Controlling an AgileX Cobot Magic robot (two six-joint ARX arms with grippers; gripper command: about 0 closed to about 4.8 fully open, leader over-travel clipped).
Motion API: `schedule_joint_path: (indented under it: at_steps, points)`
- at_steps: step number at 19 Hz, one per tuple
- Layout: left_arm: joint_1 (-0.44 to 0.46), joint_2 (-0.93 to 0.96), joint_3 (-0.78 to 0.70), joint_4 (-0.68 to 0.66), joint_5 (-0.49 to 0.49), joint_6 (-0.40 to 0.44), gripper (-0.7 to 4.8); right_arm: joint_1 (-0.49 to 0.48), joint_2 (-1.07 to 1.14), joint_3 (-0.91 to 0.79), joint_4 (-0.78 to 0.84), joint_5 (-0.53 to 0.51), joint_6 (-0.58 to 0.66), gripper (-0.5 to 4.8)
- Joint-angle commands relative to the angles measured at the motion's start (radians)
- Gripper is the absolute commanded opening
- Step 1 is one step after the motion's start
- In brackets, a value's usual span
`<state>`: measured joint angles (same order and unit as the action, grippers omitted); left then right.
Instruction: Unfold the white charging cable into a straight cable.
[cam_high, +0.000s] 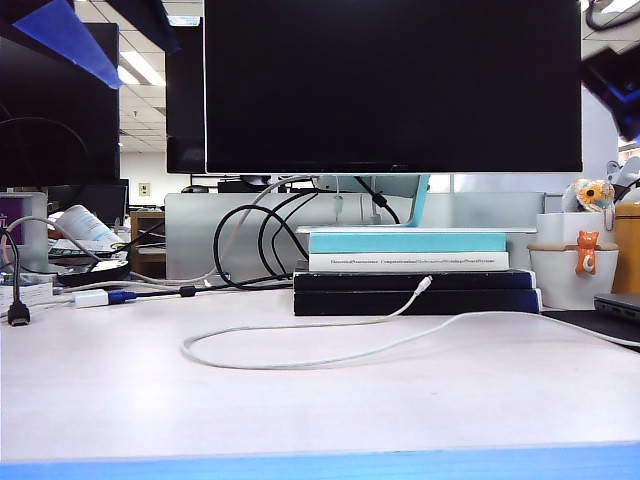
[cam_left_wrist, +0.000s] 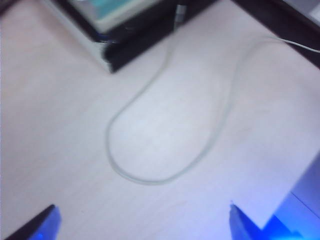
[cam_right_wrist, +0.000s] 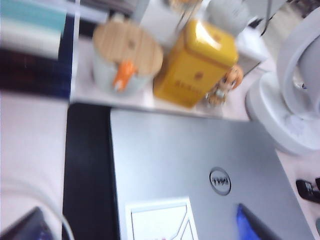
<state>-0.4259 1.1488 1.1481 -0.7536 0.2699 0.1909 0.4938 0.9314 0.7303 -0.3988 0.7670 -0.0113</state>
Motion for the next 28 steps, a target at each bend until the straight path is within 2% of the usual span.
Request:
schedule_joint_path:
  at_steps: [1,4,6,8,11,13,15,17,19,20,24,27,28]
  points:
    - [0.005,-0.011,-0.019,-0.013,0.004,0.007,4.79,0.0,-0.018,0.005,0.006,0.027,0.037,4.79]
    - [0.086,-0.061,-0.082,0.05,0.06,-0.021,4.79,0.0,-0.097,0.005,0.023,-0.028,0.102,4.79]
    - [0.174,-0.125,-0.163,0.158,0.145,-0.058,4.79,0.0,-0.171,0.004,0.072,-0.048,0.11,4.79]
    - [0.273,-0.176,-0.22,0.187,0.196,-0.06,4.79,0.0,-0.239,0.004,0.089,-0.048,0.109,4.79]
    - [0.343,-0.191,-0.257,0.14,0.311,-0.061,4.79,0.0,-0.291,0.003,0.023,-0.068,0.115,4.79]
    - [0.348,-0.191,-0.266,0.079,0.316,-0.057,4.79,0.005,-0.313,0.003,-0.097,-0.163,0.214,4.79]
    - [0.348,-0.189,-0.27,0.022,0.337,-0.056,4.79,0.005,-0.315,0.002,-0.188,-0.21,0.293,4.79]
    - [0.348,-0.189,-0.274,-0.026,0.327,-0.03,4.79,0.006,-0.315,0.002,-0.234,-0.211,0.31,4.79]
    - [0.349,-0.203,-0.291,-0.018,0.306,-0.034,4.77,0.006,-0.349,-0.002,-0.231,-0.184,0.398,4.79]
    - [0.349,-0.218,-0.307,0.012,0.295,-0.035,4.42,0.006,-0.385,-0.009,-0.204,-0.156,0.41,4.79]
    - [0.35,-0.388,-0.437,0.256,0.148,-0.15,4.3,0.008,-0.602,-0.082,-0.05,-0.079,0.323,4.79]
    - [0.35,-0.49,-0.533,0.39,0.055,-0.206,4.28,0.009,-0.763,-0.188,0.036,-0.098,0.278,4.79]
    - [0.35,-0.576,-0.629,0.481,-0.05,-0.211,3.86,0.01,-0.894,-0.3,0.142,-0.121,0.269,4.57]
